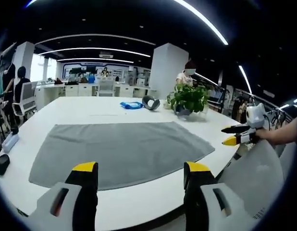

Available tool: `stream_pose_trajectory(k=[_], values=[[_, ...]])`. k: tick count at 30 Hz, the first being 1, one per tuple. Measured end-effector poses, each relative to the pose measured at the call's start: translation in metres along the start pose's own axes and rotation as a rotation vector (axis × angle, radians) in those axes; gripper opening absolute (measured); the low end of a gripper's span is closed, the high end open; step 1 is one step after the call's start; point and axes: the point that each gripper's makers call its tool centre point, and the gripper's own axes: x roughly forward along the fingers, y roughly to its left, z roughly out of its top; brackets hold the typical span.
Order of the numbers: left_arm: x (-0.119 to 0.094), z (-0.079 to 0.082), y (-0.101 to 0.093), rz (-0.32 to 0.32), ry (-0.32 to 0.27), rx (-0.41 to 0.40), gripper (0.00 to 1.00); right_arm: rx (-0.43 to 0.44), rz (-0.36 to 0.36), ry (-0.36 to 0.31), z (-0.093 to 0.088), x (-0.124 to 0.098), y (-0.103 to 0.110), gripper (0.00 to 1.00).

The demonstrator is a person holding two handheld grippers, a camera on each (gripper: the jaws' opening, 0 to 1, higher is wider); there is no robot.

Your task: Fold the towel on the table until its edges align and the towel forms a compact rectangular stack.

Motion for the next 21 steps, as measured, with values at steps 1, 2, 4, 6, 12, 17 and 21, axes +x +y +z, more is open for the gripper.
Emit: stream_pose_trajectory(k=[1, 2, 4, 6, 12, 17, 21], values=[[0.000, -0.001, -0.001, -0.003, 0.006, 0.006, 0.74, 0.000, -0.001, 0.002, 0.000, 0.000, 0.000, 0.78], [0.001, -0.003, -0.002, -0.009, 0.015, 0.017, 0.74, -0.002, -0.005, 0.010, -0.002, 0.000, 0.000, 0.78], [0.002, -0.006, -0.004, -0.019, 0.037, 0.038, 0.72, -0.012, -0.013, 0.034, -0.007, 0.000, -0.001, 0.77], [0.002, -0.006, -0.004, -0.021, 0.039, 0.036, 0.70, -0.017, -0.024, 0.044, -0.008, 0.000, -0.002, 0.77], [0.002, -0.008, -0.013, -0.069, 0.047, 0.007, 0.71, -0.012, -0.075, 0.060, -0.011, -0.004, -0.012, 0.76], [0.002, -0.007, -0.015, -0.074, 0.048, 0.017, 0.71, -0.007, -0.094, 0.087, -0.016, -0.007, -0.011, 0.73], [0.002, -0.008, -0.015, -0.075, 0.049, 0.012, 0.71, -0.019, -0.093, 0.103, -0.017, -0.008, -0.009, 0.73]])
